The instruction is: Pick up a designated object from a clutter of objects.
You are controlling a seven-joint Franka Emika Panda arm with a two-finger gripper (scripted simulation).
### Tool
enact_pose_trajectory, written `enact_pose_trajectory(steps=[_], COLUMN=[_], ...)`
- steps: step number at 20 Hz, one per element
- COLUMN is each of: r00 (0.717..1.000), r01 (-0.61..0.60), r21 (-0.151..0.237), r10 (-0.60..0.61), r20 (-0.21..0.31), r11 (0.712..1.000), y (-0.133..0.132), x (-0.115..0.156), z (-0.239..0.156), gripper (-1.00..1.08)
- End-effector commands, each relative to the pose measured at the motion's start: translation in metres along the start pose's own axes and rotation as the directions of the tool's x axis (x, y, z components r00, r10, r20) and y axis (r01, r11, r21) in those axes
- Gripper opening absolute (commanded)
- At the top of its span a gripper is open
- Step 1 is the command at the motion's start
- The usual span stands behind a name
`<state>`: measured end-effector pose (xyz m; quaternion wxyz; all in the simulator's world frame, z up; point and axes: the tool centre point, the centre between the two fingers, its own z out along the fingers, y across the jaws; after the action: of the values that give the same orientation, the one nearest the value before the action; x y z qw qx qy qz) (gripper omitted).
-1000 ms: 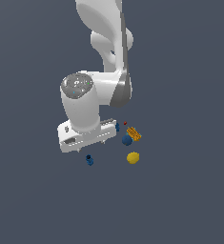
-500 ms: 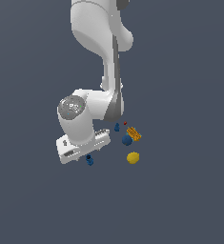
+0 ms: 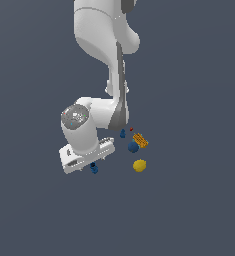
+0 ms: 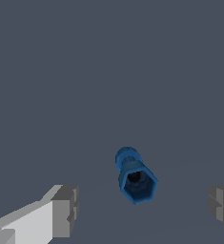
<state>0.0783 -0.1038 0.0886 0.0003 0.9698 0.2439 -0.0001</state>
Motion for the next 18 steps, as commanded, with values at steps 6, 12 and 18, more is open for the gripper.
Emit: enact_pose_trajectory(steps=[6, 12, 18], r00=[1.000, 1.000, 1.000], r01=[0.003, 0.003, 0.003], r21=[0.001, 0.001, 0.001], r10=[-0.003, -0.003, -0.003], r20=[0.000, 0.000, 0.000], r11=[1.000, 1.000, 1.000], y=[-0.001, 0.000, 0.000], x=[-0.001, 0.000, 0.000], z=[0.035, 0.046, 0.046], gripper=[1.00, 1.00, -1.00])
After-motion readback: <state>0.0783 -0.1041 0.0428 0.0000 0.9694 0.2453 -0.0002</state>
